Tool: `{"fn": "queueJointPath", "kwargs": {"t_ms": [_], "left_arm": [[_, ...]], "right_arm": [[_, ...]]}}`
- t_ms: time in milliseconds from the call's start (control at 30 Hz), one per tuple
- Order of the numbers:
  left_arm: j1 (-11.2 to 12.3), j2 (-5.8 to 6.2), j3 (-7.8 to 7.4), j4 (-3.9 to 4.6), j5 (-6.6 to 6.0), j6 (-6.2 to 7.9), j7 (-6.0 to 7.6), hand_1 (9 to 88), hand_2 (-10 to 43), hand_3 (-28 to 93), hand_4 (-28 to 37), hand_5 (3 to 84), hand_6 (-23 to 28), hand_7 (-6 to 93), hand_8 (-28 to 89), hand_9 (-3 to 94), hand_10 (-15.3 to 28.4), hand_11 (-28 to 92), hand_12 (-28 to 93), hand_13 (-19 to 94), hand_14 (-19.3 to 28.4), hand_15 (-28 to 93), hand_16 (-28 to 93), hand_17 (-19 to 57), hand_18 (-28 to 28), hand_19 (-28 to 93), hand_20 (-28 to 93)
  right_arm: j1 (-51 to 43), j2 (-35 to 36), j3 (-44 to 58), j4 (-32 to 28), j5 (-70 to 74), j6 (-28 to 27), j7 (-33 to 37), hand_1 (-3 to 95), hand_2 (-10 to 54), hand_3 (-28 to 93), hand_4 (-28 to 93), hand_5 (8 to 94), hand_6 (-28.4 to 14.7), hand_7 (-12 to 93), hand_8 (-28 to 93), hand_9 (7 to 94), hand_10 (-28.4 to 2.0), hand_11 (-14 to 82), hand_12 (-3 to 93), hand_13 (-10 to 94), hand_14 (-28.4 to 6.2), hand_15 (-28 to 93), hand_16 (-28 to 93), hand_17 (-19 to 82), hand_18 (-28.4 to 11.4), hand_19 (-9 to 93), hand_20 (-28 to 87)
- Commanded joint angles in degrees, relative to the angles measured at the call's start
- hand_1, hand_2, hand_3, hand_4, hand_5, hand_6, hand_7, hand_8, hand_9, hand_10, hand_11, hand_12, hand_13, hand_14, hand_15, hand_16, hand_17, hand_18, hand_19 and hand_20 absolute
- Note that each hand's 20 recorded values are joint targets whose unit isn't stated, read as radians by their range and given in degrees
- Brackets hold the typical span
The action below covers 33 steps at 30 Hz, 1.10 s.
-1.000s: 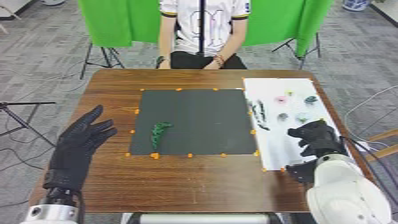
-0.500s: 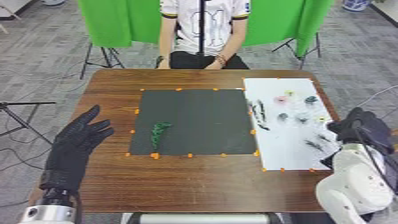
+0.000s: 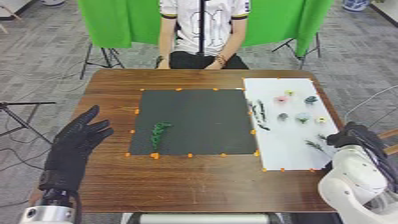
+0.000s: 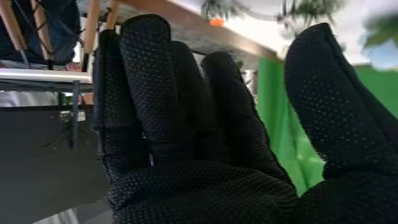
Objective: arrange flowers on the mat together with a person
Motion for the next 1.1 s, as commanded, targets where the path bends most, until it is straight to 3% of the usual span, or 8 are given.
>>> {"fn": "queueJointPath", "kwargs": {"t_ms": [33,67,100,300,400,567,900,1100], "left_arm": [[0.60,0.18,-0.16,-0.29,-0.11,0.73,0.18,21.3,5.1,79,-28.3,33.6,6.5,15.3,-11,34.2,19.5,25,9,23,26.4,51,-10,-10.3,21.3,47,9],[0.29,0.00,-0.30,-0.20,0.07,0.32,-0.32,21.3,5.1,79,-28.3,33.7,6.5,15.3,-11,34.2,19.5,25,9,23,26.4,51,-10,-10.4,21.4,47,9],[0.72,0.27,-0.27,-0.38,-0.21,0.84,0.35,21.4,5.1,79,-28.3,33.7,6.5,15.3,-11,34.2,19.6,25,9,23,26.4,51,-10,-10.3,21.4,47,9],[1.03,0.12,-0.79,-0.40,-0.28,0.77,0.32,21.4,5.0,79,-28.3,33.6,6.5,15.4,-11,34.2,19.6,25,9,23,26.5,51,-10,-10.4,21.4,48,9],[1.29,0.36,-0.91,-0.37,-0.55,0.90,0.64,21.5,5.0,79,-28.3,33.7,6.5,15.3,-11,34.2,19.6,25,9,23,26.4,51,-10,-10.3,21.4,47,9],[1.40,0.54,-1.03,-0.37,-0.61,0.89,0.79,21.4,5.0,79,-28.3,33.7,6.5,15.3,-11,34.3,19.6,25,9,23,26.4,51,-10,-10.4,21.4,47,9],[1.03,0.07,-1.43,-0.37,-0.20,0.43,-0.07,21.4,5.0,79,-28.3,33.6,6.5,15.5,-11,34.2,19.6,25,10,23,26.4,51,-10,-10.3,21.3,47,9],[0.84,0.52,-1.06,-0.30,-0.26,0.67,0.32,21.4,5.0,79,-28.3,33.6,6.5,15.4,-11,34.2,19.6,25,9,23,26.4,51,-10,-10.3,21.4,47,9]], "right_arm": [[3.43,1.06,-2.39,2.70,1.58,-3.56,-0.69,40.7,-5.1,67,-21,57.7,-7.4,10,-10,59.8,-20.0,17.5,14.2,64,-16.5,61,9,34,-24.2,89,-16],[3.55,0.99,-2.50,3.02,1.67,-4.00,-0.44,40.9,-5.0,67,-21,58.1,-7.4,10,-10,60.1,-20.0,17.5,14.2,64,-16.4,61,9,34,-24.2,89,-16],[4.36,0.91,-2.91,3.58,2.10,-4.86,-0.46,41.4,-4.9,67,-21,58.8,-7.5,10,-10,60.6,-19.9,17.5,14.2,64,-16.2,61,9,34,-24.2,89,-16],[5.06,1.06,-3.64,4.95,2.33,-6.99,0.39,48.6,-5.3,66,-22,68.6,-6.4,9,-10,70.6,-17.7,17.8,14.4,68,-13.5,61,9,35,-22.9,91,-15],[5.53,0.95,-4.03,5.61,2.45,-8.20,0.52,55.6,-6.5,61,-24,75.5,-6.5,9,1,76.4,-16.0,18.5,15.8,71,-11.5,60,11,36,-22.2,92,-13],[5.70,1.08,-4.86,6.32,1.45,-6.97,0.32,62.4,-7.4,56,-24,83.8,-4.4,11,5,86.4,-13.5,17.8,22.3,79,-7.9,59,13,38,-20.3,93,-12],[5.33,2.03,-5.49,5.23,-3.02,-0.14,-1.42,61.2,-9.3,60,-27,86.5,-3.3,12,9,89.5,-12.8,23.0,23.6,82,-6.5,60,15,39,-19.2,93,-12],[5.85,2.47,-5.81,2.12,-5.59,4.02,-2.12,59.8,-9.5,61,-27,86.8,-1.4,13,9,89.9,-11.3,25.5,25.7,83,-5.9,61,16,40,-19.4,93,-11]]}}
